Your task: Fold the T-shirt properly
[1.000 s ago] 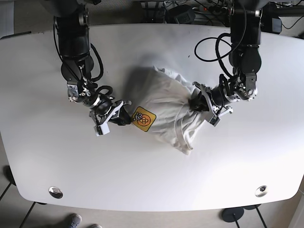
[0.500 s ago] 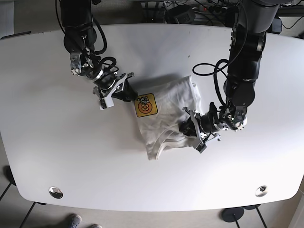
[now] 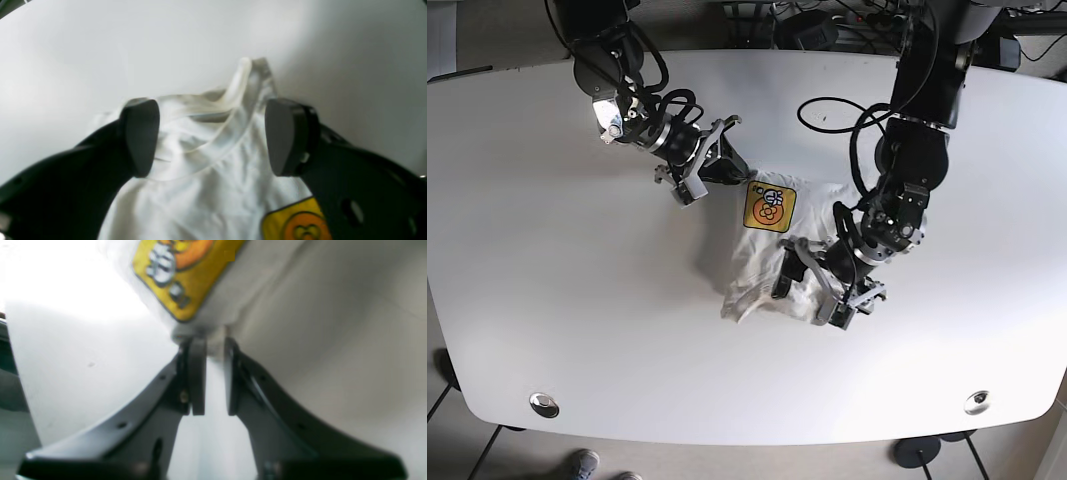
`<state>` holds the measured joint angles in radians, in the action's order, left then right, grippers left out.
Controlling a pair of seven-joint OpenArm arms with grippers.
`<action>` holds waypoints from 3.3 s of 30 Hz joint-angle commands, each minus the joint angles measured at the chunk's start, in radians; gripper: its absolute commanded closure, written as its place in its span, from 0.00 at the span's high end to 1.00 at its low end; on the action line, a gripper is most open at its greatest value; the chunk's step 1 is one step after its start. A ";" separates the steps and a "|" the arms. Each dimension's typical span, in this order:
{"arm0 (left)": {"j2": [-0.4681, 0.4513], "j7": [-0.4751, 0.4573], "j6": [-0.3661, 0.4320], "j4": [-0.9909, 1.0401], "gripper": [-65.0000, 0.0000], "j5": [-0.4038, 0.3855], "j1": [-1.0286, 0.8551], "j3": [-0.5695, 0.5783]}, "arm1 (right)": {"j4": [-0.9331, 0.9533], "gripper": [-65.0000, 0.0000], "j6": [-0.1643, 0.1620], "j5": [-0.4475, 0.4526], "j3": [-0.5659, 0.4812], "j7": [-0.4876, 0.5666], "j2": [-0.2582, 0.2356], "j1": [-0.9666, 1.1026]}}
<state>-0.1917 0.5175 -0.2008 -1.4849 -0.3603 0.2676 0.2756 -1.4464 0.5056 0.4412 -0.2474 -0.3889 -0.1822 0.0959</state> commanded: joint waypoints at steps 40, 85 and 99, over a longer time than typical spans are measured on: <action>-0.765 -0.317 -0.497 0.729 0.73 -0.012 -0.311 -0.625 | -0.334 0.13 0.012 0.009 0.089 -0.032 -0.040 0.040; -0.523 -0.446 -0.354 0.163 0.73 -0.003 -0.216 -0.511 | -0.399 0.13 -0.229 0.008 0.150 -0.026 -0.069 0.110; 0.163 -0.365 -0.256 -0.412 0.73 0.498 -0.554 -0.427 | -0.370 0.13 -0.124 -0.244 0.472 0.192 -0.092 0.238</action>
<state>-0.0319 0.1757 -0.4522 -1.8801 0.1493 -0.2993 -0.1505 -1.7988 0.3965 0.1894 0.2146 -0.2108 -0.2600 0.3416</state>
